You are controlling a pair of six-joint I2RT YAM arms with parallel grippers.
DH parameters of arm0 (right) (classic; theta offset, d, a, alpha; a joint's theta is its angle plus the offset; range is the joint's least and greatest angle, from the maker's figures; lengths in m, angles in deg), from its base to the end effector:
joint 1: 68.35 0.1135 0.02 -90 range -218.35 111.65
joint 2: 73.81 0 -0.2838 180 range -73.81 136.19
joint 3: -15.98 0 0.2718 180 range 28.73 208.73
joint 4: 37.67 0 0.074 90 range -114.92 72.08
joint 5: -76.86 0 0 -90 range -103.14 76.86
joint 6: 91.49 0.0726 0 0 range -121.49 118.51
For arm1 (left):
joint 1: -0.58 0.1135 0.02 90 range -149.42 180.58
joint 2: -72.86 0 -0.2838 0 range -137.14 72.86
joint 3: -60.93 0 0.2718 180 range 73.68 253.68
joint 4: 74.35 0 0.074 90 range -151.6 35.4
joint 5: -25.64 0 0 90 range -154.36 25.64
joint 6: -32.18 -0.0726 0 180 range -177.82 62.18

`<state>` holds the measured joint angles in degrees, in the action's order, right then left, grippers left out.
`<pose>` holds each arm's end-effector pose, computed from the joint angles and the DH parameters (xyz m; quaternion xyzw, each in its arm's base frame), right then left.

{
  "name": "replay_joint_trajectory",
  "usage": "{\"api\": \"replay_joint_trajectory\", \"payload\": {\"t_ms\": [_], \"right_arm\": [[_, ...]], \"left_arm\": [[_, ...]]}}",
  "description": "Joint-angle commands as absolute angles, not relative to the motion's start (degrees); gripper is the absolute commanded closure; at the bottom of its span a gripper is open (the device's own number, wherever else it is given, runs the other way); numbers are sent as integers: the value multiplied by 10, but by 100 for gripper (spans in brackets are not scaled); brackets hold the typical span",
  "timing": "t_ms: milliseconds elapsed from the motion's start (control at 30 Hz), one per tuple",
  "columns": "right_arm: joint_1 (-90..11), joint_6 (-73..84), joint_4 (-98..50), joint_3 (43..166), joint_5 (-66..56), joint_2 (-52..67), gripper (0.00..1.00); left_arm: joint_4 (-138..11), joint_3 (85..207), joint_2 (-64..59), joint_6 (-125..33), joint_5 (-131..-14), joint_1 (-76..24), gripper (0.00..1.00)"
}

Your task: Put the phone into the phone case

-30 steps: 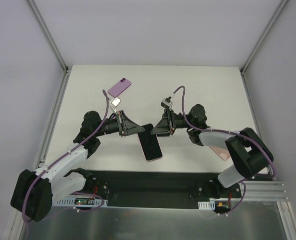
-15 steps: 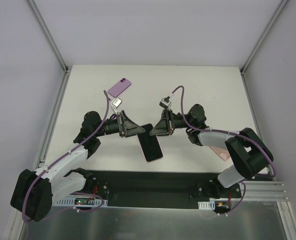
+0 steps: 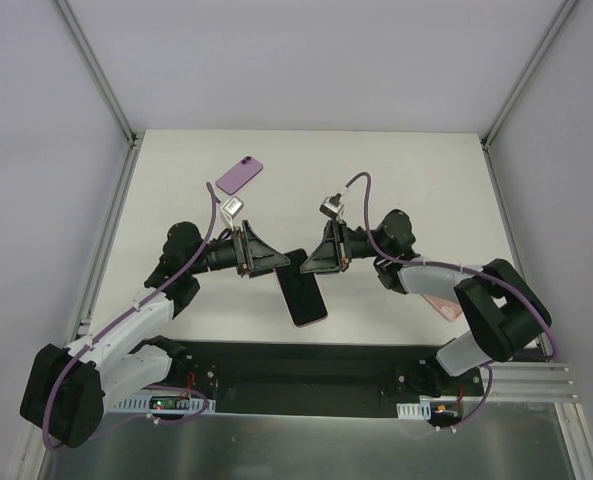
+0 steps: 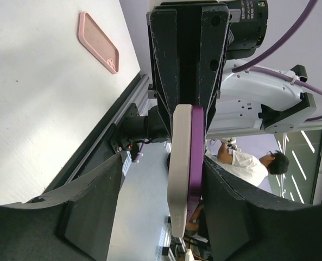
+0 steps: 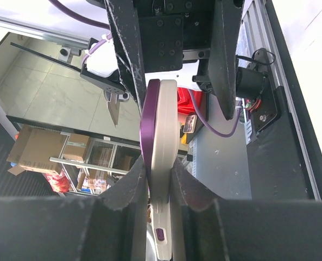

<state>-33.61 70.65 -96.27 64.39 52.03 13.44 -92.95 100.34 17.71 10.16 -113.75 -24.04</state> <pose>0.2225 0.2345 0.2618 -0.2618 0.6004 0.7381 0.1617 0.1957 -0.1503 0.2787 0.0500 0.6937 -0.6749 0.2466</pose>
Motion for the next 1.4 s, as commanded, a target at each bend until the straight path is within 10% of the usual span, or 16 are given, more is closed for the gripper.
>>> {"api": "replay_joint_trajectory", "payload": {"t_ms": [0, 300, 633, 900, 1100, 1367], "right_arm": [[-333, 703, -1126, 644, 516, 98, 91], [-333, 703, -1127, 637, 514, 103, 91], [-333, 708, -1126, 637, 511, 99, 81], [-333, 730, -1126, 677, 499, 113, 59], [-333, 734, -1127, 698, 497, 121, 86], [-333, 720, -1127, 685, 515, 103, 91]], "left_arm": [[-949, 1017, 198, 110, -1144, -234, 42], [-967, 1005, 214, 116, -1149, -234, 52], [-968, 1000, 213, 107, -1151, -234, 100], [-914, 1006, 202, 63, -1152, -237, 100], [-912, 1006, 199, 61, -1164, -238, 76], [-982, 1001, 202, 132, -1154, -237, 50]]}}
